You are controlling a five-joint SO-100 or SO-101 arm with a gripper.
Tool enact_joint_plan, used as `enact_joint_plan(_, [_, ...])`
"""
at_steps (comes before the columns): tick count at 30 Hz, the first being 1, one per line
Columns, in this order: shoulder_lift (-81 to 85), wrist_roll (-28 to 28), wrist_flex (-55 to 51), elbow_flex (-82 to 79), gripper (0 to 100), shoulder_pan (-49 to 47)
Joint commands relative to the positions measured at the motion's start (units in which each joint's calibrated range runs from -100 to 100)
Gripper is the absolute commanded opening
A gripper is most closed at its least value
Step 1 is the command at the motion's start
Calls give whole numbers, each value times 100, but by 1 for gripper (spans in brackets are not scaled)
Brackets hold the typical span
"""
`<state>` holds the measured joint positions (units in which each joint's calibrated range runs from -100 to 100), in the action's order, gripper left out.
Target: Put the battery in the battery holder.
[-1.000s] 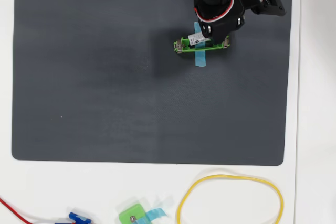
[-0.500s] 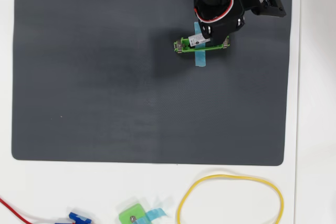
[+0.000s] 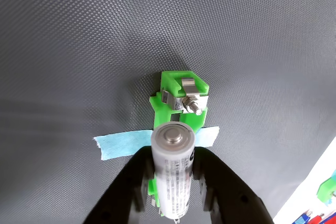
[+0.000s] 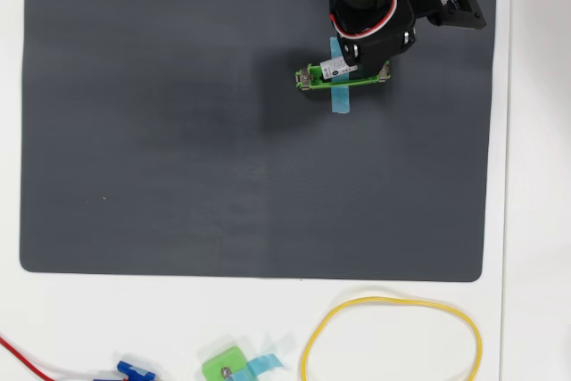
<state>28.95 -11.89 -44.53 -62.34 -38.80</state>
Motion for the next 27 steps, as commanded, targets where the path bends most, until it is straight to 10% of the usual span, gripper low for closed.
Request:
enact_joint_plan(1, [-67,-16,222,287,0,211])
enact_joint_plan(27, [-102,-125,345,287,0,450])
